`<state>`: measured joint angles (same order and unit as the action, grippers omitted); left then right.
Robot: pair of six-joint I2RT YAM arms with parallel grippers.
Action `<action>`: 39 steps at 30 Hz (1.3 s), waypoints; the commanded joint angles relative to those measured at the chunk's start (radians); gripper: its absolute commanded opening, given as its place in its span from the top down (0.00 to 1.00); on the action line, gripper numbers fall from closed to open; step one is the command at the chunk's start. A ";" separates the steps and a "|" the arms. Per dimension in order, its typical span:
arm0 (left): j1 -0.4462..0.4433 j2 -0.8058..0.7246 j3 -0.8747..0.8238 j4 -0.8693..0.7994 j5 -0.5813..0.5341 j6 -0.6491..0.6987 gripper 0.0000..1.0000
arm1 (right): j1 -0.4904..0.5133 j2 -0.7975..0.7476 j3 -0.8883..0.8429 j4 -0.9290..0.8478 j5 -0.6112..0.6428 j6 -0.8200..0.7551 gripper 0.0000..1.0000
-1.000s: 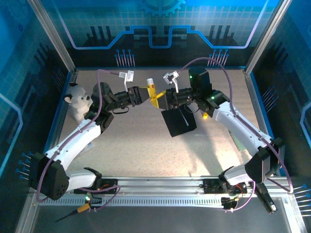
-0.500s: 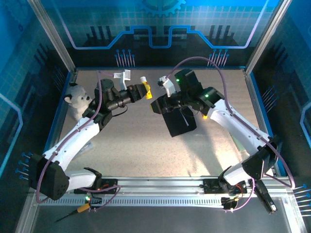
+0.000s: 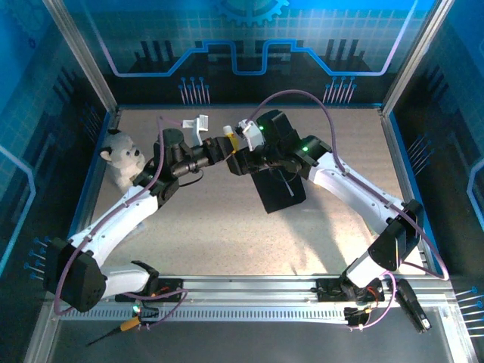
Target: Place the letter into the envelope and seal it
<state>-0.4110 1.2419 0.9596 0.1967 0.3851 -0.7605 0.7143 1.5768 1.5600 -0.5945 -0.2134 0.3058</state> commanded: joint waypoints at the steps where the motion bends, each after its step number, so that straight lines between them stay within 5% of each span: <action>1: -0.007 -0.036 -0.016 0.043 -0.009 -0.015 1.00 | 0.009 0.011 0.031 0.035 0.008 0.012 0.53; 18: 0.000 -0.021 0.024 0.034 -0.006 0.006 1.00 | 0.007 0.002 -0.012 0.027 -0.016 0.021 0.53; 32: 0.016 0.005 0.060 0.030 0.004 0.027 1.00 | -0.007 -0.025 -0.033 0.042 -0.066 0.022 0.80; 39: 0.061 0.007 0.050 0.077 0.071 0.000 1.00 | -0.087 -0.098 -0.126 0.179 -0.261 0.068 0.85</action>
<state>-0.3897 1.2446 0.9813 0.2138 0.4339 -0.7578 0.6693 1.5387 1.4715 -0.4625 -0.3489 0.3496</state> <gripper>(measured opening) 0.242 0.241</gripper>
